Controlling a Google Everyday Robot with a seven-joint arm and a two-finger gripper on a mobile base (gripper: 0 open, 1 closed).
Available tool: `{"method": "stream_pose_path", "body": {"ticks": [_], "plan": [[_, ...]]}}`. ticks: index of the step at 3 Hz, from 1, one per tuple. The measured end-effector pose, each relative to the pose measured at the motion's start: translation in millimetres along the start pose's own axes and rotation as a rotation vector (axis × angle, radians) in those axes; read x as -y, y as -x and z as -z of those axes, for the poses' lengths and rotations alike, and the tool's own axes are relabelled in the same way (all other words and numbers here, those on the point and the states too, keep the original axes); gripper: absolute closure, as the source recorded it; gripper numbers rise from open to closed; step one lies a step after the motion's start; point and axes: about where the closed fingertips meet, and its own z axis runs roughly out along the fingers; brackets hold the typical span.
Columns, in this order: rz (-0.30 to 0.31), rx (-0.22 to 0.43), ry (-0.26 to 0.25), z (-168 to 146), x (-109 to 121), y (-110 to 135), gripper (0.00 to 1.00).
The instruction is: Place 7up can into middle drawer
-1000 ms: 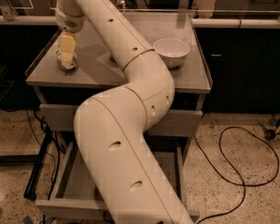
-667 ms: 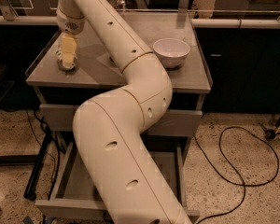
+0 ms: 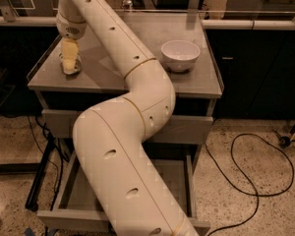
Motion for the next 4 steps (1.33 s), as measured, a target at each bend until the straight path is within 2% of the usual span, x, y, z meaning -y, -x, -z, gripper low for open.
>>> {"method": "stream_pose_path", "body": {"ticks": [2, 3, 4], "plan": [[0.029, -0.009, 0.0, -8.5, 1.3, 7.4, 0.0], [0.03, -0.011, -0.001, -8.8, 1.4, 7.6, 0.16], [0.03, -0.011, -0.001, -8.8, 1.4, 7.6, 0.39]]}}
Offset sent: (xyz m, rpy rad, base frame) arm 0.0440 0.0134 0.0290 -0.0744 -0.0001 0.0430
